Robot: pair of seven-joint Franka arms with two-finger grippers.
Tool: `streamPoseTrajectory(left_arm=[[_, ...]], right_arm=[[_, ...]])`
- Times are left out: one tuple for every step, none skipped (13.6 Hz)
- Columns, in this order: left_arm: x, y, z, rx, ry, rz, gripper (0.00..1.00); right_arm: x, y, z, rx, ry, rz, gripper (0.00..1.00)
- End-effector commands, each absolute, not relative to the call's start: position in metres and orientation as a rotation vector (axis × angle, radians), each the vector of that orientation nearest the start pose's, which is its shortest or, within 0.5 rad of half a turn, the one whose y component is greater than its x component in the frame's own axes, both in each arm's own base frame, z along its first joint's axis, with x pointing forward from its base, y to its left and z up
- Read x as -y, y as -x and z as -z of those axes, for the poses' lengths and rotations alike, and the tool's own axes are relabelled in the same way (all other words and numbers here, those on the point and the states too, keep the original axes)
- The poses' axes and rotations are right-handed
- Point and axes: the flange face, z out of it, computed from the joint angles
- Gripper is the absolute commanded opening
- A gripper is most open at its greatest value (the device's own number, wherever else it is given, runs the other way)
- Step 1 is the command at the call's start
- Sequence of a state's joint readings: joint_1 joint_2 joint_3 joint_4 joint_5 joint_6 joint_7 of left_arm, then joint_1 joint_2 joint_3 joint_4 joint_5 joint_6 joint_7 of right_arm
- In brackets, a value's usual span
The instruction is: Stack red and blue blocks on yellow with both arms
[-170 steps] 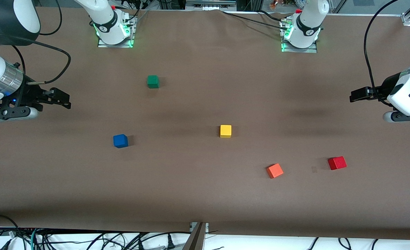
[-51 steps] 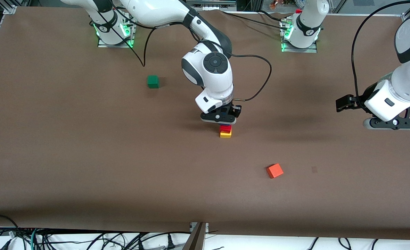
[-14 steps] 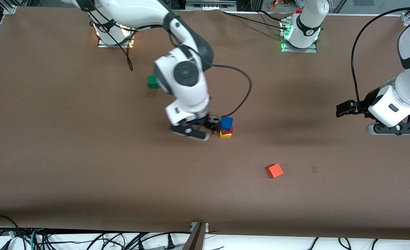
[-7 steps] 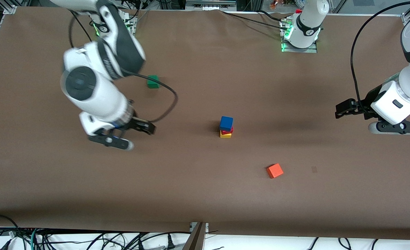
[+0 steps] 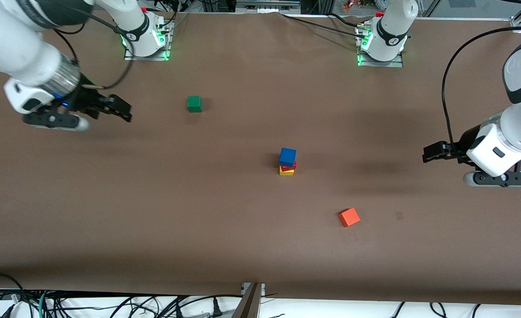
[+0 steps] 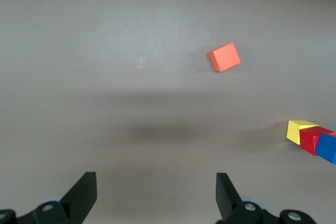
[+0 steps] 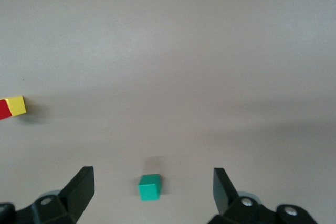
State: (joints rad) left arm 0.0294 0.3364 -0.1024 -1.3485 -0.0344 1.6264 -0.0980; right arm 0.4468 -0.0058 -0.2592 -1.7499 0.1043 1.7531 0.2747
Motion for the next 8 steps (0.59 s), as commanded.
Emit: streamPoseTrajectory(left_arm=[[0.034,-0.656,-0.555,0.079,3.221,-0.043,1.0],[0.033,-0.656,-0.554,0.081,3.218,-0.044,1.0],[0.034,-0.657,-0.553,0.076,3.215,-0.046,1.0],[0.033,-0.657,-0.55,0.076,3.214,-0.054,1.0],[0.033,-0.659,-0.547,0.072,3.216,-0.061,1.0],[0.033,-0.659,-0.547,0.072,3.216,-0.059,1.0],[0.035,-0.659,-0.547,0.068,3.218,-0.057,1.0],[0.034,-0.659,-0.547,0.062,3.218,-0.056,1.0]], right_arm=[[-0.073,-0.546,-0.563,-0.052,3.046,-0.013,1.0],[-0.064,-0.544,-0.569,-0.028,3.07,0.008,1.0],[-0.06,-0.544,-0.57,0.051,3.079,0.018,1.0],[-0.061,-0.547,-0.574,0.102,3.078,0.031,1.0],[-0.062,-0.552,-0.577,0.107,3.078,0.043,1.0],[-0.064,-0.554,-0.578,0.105,3.079,0.041,1.0],[-0.064,-0.555,-0.578,0.11,3.079,0.043,1.0],[-0.064,-0.555,-0.578,0.117,3.078,0.041,1.0]])
